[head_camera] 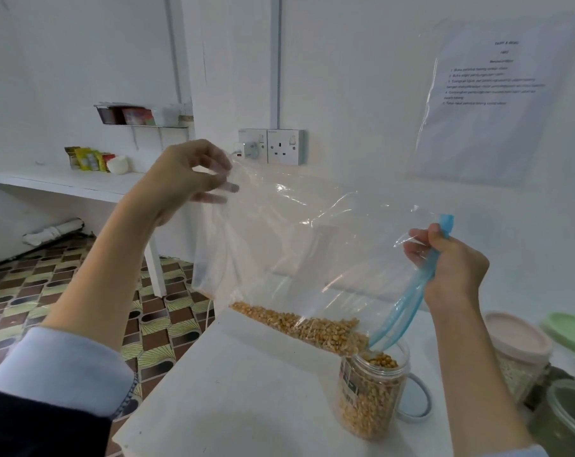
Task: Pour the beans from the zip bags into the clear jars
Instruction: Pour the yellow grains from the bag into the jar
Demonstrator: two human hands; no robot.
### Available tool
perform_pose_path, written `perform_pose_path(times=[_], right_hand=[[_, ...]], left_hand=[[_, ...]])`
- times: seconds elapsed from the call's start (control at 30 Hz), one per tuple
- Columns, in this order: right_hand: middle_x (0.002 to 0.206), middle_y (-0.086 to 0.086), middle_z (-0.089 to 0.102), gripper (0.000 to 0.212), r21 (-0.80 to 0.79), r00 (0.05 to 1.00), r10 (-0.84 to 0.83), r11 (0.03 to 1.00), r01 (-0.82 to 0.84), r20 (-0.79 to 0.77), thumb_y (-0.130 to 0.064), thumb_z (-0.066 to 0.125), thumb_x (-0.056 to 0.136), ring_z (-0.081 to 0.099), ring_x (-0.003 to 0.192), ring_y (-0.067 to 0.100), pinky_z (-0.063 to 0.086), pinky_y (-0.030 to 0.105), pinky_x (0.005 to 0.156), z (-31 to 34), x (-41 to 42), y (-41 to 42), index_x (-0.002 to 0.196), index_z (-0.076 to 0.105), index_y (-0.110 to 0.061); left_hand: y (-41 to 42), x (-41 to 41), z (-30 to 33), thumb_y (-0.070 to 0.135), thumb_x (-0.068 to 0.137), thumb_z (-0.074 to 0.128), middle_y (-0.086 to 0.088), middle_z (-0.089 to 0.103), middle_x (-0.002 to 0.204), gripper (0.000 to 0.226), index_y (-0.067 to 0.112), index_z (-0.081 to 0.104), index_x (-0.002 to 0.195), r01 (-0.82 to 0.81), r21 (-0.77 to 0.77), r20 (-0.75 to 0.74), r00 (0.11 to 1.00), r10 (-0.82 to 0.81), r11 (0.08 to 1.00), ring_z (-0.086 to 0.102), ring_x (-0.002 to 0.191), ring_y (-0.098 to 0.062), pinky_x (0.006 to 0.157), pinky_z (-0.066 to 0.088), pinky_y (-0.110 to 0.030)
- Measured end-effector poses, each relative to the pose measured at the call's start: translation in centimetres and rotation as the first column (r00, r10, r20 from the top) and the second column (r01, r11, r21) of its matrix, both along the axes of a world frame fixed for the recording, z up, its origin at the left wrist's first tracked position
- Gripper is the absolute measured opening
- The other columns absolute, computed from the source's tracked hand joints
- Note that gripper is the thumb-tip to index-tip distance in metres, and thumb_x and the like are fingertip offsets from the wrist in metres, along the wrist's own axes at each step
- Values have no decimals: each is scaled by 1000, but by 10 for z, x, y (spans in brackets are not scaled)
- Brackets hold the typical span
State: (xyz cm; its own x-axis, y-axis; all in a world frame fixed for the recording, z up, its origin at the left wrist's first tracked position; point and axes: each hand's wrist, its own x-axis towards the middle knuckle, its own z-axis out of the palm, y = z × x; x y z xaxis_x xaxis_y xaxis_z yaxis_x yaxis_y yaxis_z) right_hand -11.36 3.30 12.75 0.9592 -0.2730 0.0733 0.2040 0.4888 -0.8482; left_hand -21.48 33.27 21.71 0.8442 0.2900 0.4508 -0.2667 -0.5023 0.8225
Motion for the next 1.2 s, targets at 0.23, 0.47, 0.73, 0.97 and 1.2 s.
perform_pose_path(times=[0.23, 0.47, 0.73, 0.97, 1.2], right_hand=[[75, 9, 70, 14, -14, 1000, 26, 1000, -26, -6, -12, 64, 90, 62, 58, 19, 57, 26, 61, -1, 6, -2, 78, 65, -4], [72, 9, 69, 14, 4, 1000, 24, 1000, -23, -13, -11, 64, 90, 60, 56, 20, 55, 26, 59, -2, 7, -4, 78, 65, -3], [72, 5, 70, 15, 7, 1000, 14, 1000, -14, -1, -13, 63, 91, 64, 58, 17, 57, 28, 63, -2, 0, -9, 77, 65, -7], [66, 4, 70, 20, 28, 999, -18, 999, 17, 34, -13, 63, 92, 62, 52, 16, 55, 26, 60, 7, -10, -11, 73, 64, -7], [60, -1, 69, 23, 19, 988, -64, 998, 62, 140, -12, 61, 93, 61, 50, 13, 56, 23, 58, 14, -20, -11, 72, 66, -5]], left_hand=[[6, 9, -9, -14, 72, 71, -1, 61, 67, 25, 6, 55, 69, -132, 92, 110, 986, 122, 987, 63, 56, -3, 63, 56, -16], [3, 13, -15, -11, 76, 67, 1, 66, 61, 31, 9, 51, 94, -5, -230, 152, 988, 41, 973, 68, 62, -9, 61, 55, -17], [-14, 20, -26, 2, 96, 47, -4, 64, 78, 24, 16, 53, 78, -39, -36, 334, 941, 49, 999, 63, 65, -4, 65, 52, -18], [-22, 39, -31, -4, 89, 33, 8, 44, 67, 39, 33, 39, 77, -294, 116, 568, 803, 179, 949, 35, 53, -1, 51, 27, -20], [-26, 49, -21, 2, 97, 36, 14, 43, 66, 35, 31, 38, 78, -360, 66, 683, 696, 221, 931, 40, 51, 6, 50, 27, -9]])
